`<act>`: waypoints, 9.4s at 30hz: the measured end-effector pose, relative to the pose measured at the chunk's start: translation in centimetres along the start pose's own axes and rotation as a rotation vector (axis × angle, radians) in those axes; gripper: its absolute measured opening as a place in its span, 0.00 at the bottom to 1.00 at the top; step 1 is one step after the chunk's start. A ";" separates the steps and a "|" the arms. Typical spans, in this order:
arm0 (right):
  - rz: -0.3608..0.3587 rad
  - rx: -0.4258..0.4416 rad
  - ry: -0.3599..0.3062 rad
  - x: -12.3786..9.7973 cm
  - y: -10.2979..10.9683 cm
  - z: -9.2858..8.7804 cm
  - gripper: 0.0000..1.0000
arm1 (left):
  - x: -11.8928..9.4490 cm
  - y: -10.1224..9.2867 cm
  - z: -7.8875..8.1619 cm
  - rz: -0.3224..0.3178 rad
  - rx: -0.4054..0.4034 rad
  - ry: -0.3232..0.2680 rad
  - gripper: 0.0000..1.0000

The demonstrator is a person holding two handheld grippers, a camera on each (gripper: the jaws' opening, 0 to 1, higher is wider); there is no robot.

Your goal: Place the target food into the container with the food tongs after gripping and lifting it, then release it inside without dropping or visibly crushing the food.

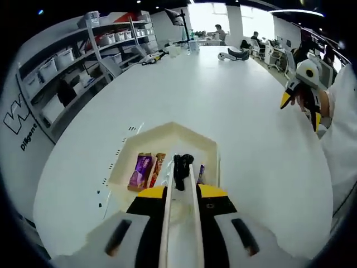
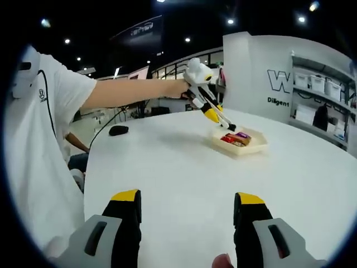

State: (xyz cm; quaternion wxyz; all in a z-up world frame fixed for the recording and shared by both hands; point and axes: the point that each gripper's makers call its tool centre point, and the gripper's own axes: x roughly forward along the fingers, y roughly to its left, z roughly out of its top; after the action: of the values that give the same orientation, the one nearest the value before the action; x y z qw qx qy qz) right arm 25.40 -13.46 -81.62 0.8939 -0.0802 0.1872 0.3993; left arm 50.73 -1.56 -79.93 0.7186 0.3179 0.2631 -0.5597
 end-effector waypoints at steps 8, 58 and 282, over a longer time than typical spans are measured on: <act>-0.007 0.004 0.003 -0.1 -0.3 -0.1 0.65 | 1.0 1.8 -0.2 0.032 -0.009 0.018 0.18; -0.013 0.013 0.009 -0.1 -0.4 -0.5 0.64 | 2.3 3.3 -1.8 0.094 -0.049 0.042 0.21; 0.546 -0.203 -0.298 3.6 11.5 5.0 0.10 | -6.8 -28.9 0.1 -0.300 -0.096 -0.641 0.20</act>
State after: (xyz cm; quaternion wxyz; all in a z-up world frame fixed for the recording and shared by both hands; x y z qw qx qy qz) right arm 20.44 -1.87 -78.42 0.7589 -0.0565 0.0282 0.6482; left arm 21.06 -2.29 -79.57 0.6886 0.0498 0.0939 -0.7173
